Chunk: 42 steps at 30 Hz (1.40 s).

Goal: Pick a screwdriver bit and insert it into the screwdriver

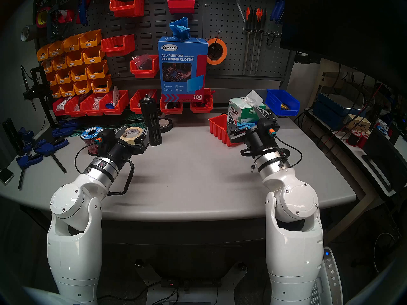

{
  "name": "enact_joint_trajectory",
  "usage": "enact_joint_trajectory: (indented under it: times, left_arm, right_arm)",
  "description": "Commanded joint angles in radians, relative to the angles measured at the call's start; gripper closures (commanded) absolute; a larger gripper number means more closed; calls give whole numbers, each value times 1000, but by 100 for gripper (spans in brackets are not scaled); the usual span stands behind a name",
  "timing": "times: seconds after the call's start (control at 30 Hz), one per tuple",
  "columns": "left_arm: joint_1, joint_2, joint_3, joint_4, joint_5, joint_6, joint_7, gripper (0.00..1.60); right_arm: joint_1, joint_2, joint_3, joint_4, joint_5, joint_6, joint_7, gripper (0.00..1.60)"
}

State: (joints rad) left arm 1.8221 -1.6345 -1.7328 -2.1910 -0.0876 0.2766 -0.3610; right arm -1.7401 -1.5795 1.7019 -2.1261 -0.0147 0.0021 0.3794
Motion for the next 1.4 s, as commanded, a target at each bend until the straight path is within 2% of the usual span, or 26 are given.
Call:
enact_joint_trajectory:
  times: [0.0, 0.2, 0.53, 0.87, 1.0, 1.37]
  left_arm:
    - [-46, 10, -13, -28, -30, 25, -20, 0]
    - [-125, 41, -23, 4, -27, 50, -35, 0]
    - [-198, 70, -36, 41, -42, 73, -63, 0]
    - [-269, 99, -83, 101, -132, 112, -139, 0]
    - [-302, 135, -98, 143, -160, 113, -195, 0]
    - [-384, 172, -113, 220, -159, 89, -222, 0]
  right_arm:
    - [13, 3, 2, -30, -1, -5, -1, 0]
    - [13, 5, 2, -29, 1, -6, -2, 0]
    - [13, 8, 0, -28, 3, -6, -4, 0]
    - [12, 10, -1, -28, 4, -6, -7, 0]
    - [12, 12, -1, -28, 5, -6, -8, 0]
    - [12, 15, -3, -27, 7, -6, -11, 0]
